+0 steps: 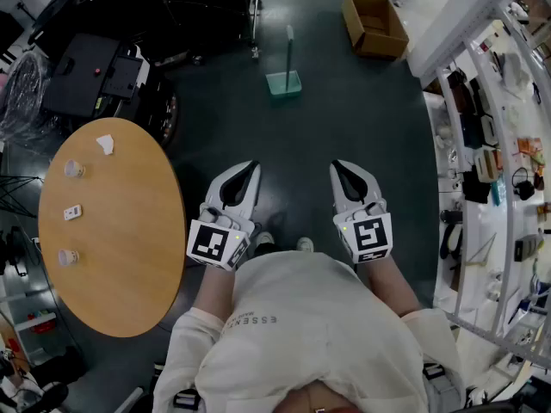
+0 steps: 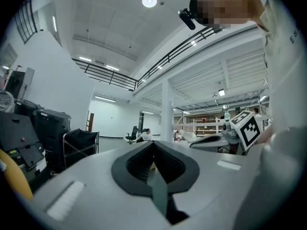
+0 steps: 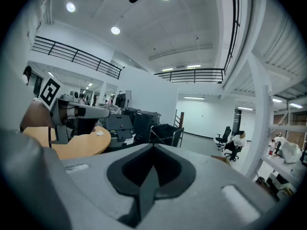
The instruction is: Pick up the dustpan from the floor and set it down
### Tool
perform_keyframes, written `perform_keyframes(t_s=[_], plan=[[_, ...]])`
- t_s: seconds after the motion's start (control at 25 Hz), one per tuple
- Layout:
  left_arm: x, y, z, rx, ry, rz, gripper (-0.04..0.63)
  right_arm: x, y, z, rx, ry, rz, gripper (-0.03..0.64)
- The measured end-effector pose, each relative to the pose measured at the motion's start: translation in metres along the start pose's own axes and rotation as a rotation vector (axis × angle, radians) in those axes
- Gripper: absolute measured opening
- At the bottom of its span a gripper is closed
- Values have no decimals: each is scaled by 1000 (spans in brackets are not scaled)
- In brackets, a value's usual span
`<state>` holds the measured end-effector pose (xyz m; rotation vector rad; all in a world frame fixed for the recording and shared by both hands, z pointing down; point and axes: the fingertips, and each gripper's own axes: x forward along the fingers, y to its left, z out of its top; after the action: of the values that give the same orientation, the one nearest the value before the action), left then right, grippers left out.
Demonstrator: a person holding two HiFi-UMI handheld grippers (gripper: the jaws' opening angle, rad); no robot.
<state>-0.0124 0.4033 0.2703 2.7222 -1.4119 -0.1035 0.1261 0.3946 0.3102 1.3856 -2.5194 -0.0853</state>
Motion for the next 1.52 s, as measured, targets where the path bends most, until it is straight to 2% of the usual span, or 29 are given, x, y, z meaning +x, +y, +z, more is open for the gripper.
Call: perform_keyframes(t_s=[0.2, 0.4, 0.8, 0.96, 1.24, 1.36, 1.52], plan=[[1, 4, 3, -12, -4, 7, 17, 6, -2, -5, 12, 24, 5, -9], [2, 4, -7, -22, 4, 4, 17, 5, -10, -7, 33, 23, -34, -9], [-1, 20, -14, -66, 17, 26, 17, 15, -4, -13, 48, 48, -13, -9], [-5, 36, -21, -54, 33, 24, 17, 30, 1, -16, 59, 64, -23, -9], [-6, 81, -25, -21, 60, 0, 17, 71, 12, -30, 139, 111, -58, -9], [1, 100, -45, -37, 82, -9, 17, 87, 14, -36, 142, 132, -62, -9], [20, 128, -58, -96, 89, 6, 17, 117, 6, -48, 144, 156, -53, -9]])
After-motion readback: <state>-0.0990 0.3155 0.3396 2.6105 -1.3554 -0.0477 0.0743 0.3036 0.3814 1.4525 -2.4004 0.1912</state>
